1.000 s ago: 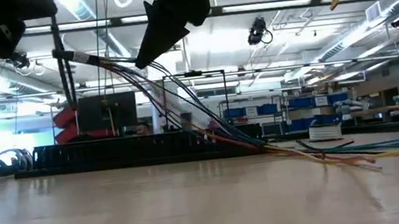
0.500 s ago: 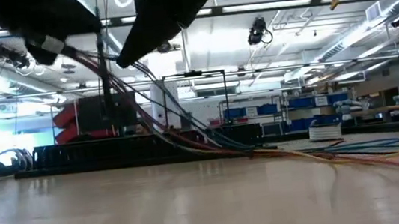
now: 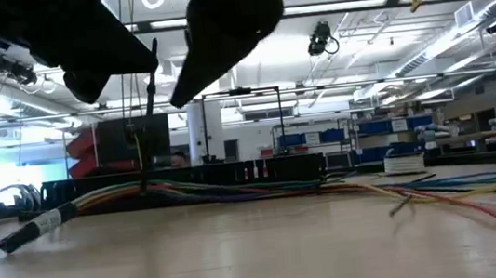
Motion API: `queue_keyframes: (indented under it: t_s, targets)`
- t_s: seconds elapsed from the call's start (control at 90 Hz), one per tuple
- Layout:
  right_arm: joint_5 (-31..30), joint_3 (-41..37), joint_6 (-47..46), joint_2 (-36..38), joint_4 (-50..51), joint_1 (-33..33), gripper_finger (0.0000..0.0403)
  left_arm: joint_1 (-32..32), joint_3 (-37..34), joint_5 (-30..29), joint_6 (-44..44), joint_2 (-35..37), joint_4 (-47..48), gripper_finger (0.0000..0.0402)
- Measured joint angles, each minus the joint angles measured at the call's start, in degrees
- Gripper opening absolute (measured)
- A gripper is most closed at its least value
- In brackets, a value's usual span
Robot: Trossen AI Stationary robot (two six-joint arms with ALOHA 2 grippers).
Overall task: Ziptie cables
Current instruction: Wrap the black zip tie on the cables
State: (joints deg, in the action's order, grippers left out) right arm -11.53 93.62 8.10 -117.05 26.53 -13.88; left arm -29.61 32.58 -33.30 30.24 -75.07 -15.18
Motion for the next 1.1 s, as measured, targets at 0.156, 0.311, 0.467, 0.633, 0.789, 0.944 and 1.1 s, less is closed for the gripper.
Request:
queue_keyframes:
  t_s: [0.156, 0.311, 0.467, 0.633, 0.789, 0.944, 1.1]
  targets:
    - [0.3, 0.0, -0.6, 0.0, 2.0, -0.4, 0.0227, 0.0, 0.0, -1.2, 0.0, -2.2, 0.1, 0.0]
    - [0.4, 0.0, -1.0, 0.0, 2.5, -0.6, 0.0243, 0.0, 0.0, -1.7, 0.0, -6.8, -2.8, 0.0]
    - [0.4, 0.0, -0.5, 0.4, 2.6, -0.6, 0.024, 0.0, 0.0, -2.0, -0.3, -9.0, -4.7, 0.0]
    - [0.0, 0.0, 1.1, 2.1, 2.1, -0.6, 0.0224, 0.0, 0.0, -3.4, -3.0, -9.0, -4.8, 0.0]
    - [1.1, 0.0, 2.1, 2.8, -1.4, -0.5, 0.0207, 0.4, 0.0, -4.4, -4.8, -9.0, -5.2, 0.0]
    - [1.2, 0.0, 2.5, 2.9, -1.8, 0.0, 0.0187, 0.4, 0.0, -4.3, -7.4, -9.0, -7.8, 0.0]
    - [1.1, 0.0, 2.6, 2.9, -1.9, 0.5, 0.0172, 0.4, 0.0, -4.0, -7.8, -9.0, -7.7, 0.0]
